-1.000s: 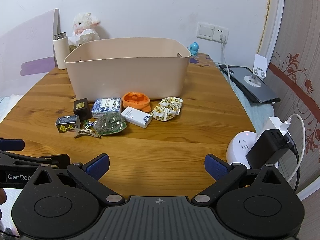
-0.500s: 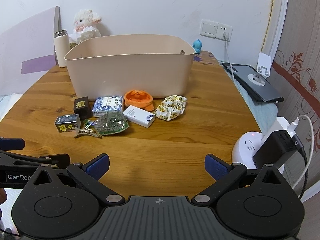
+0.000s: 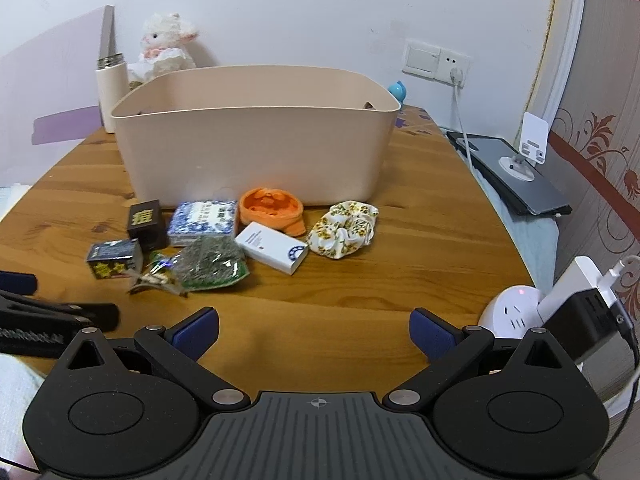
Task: Organize objects
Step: 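Move both tools toward the small items beside the beige basket, then grasp the dark blue star box with left tool while right tool grasps white medicine box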
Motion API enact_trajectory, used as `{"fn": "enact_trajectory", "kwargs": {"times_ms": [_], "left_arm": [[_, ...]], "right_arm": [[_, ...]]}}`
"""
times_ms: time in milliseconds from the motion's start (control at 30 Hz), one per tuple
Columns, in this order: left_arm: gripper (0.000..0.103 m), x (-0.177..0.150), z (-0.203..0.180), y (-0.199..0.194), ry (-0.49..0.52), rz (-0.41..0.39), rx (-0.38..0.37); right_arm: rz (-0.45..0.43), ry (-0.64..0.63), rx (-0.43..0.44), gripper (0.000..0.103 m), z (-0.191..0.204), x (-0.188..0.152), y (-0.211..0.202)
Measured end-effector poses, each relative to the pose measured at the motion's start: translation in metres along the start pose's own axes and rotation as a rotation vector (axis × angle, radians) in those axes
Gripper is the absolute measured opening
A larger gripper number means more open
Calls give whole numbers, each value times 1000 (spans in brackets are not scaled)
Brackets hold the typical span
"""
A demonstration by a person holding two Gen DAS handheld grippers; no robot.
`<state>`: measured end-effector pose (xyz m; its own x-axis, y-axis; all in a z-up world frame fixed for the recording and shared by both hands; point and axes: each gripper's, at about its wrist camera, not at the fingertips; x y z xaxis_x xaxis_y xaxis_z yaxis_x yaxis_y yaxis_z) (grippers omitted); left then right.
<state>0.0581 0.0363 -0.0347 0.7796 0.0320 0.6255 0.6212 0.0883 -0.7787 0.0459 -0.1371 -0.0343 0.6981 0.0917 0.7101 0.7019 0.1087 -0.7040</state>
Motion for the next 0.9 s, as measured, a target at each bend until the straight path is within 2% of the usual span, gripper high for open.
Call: {"fn": "enact_trajectory", "kwargs": {"times_ms": [300, 567, 667, 900], "left_arm": [[103, 25, 21, 31, -10, 22, 36], [103, 34, 27, 58, 19, 70, 37], [103, 38, 27, 65, 35, 61, 48], [103, 46, 26, 73, 65, 37, 22]], "right_arm": [[6, 40, 2, 103, -11, 14, 29], [43, -19, -8, 94, -11, 26, 61], [50, -29, 13, 93, -12, 29, 72], [58, -39, 97, 89, -7, 37, 92]]}}
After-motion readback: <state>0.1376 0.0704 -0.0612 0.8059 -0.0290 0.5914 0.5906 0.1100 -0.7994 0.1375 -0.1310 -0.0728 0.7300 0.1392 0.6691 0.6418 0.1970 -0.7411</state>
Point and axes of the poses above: each gripper's, at about its wrist camera, not at the fingertips, and y roughly the way its jaws point, z to its left, x to its top, and after that the axes turned 7 degrees about x, right-handed
